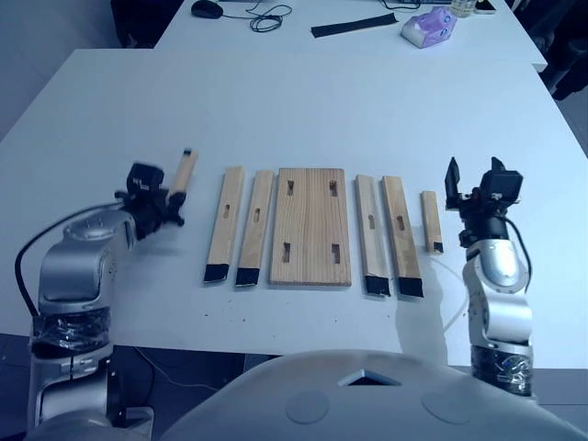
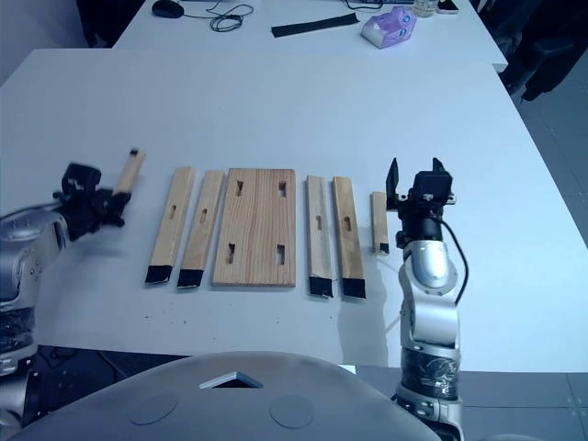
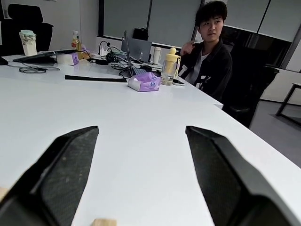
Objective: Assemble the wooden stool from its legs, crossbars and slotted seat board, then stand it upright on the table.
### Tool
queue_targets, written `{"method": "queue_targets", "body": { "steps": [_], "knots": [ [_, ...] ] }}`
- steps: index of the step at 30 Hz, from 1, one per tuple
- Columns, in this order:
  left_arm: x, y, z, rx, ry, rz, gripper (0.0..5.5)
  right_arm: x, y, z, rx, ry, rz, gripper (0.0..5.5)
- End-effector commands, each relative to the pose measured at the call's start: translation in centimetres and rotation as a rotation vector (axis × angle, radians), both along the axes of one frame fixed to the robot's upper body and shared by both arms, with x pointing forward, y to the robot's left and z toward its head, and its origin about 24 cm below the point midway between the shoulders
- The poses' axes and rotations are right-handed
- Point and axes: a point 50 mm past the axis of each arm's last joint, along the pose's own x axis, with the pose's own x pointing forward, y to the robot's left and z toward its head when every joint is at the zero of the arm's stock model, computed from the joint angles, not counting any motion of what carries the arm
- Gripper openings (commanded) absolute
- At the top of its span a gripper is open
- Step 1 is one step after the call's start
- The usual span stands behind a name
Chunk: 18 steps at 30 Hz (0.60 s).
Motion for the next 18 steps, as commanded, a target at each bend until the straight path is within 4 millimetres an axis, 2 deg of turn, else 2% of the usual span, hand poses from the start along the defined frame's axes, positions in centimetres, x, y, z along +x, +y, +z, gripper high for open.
{"method": "queue_targets", "body": {
  "steps": [1, 4, 7, 11, 14, 18],
  "knots": [
    [1.3, -2.3, 3.2, -0.072, -0.151, -0.194, 1.3, 1.2, -0.7, 3.0, 0.04, -0.044, 0.171, 3.41],
    [1.7, -4.7, 4.7, -0.169, -0.204, -0.342, 1.3, 1.9, -0.5, 4.2, 0.122, -0.009, 0.337, 3.41],
    [2.0, -7.4, 6.5, -0.256, -0.27, -0.535, 1.3, 1.8, 0.7, 5.4, 0.269, -0.005, 0.556, 3.41],
    [2.0, -10.7, 8.5, -0.404, -0.334, -0.798, 1.3, 1.2, 2.8, 7.0, 0.385, 0.069, 0.935, 3.41],
    [1.4, -12.3, 8.9, -0.482, -0.344, -0.929, 1.3, 1.3, 3.8, 9.0, 0.418, 0.099, 1.153, 3.41],
    [-0.5, -13.7, 8.2, -0.549, -0.292, -1.084, 1.3, 1.1, 4.5, 11.8, 0.497, 0.114, 1.368, 3.41]
  ]
}}
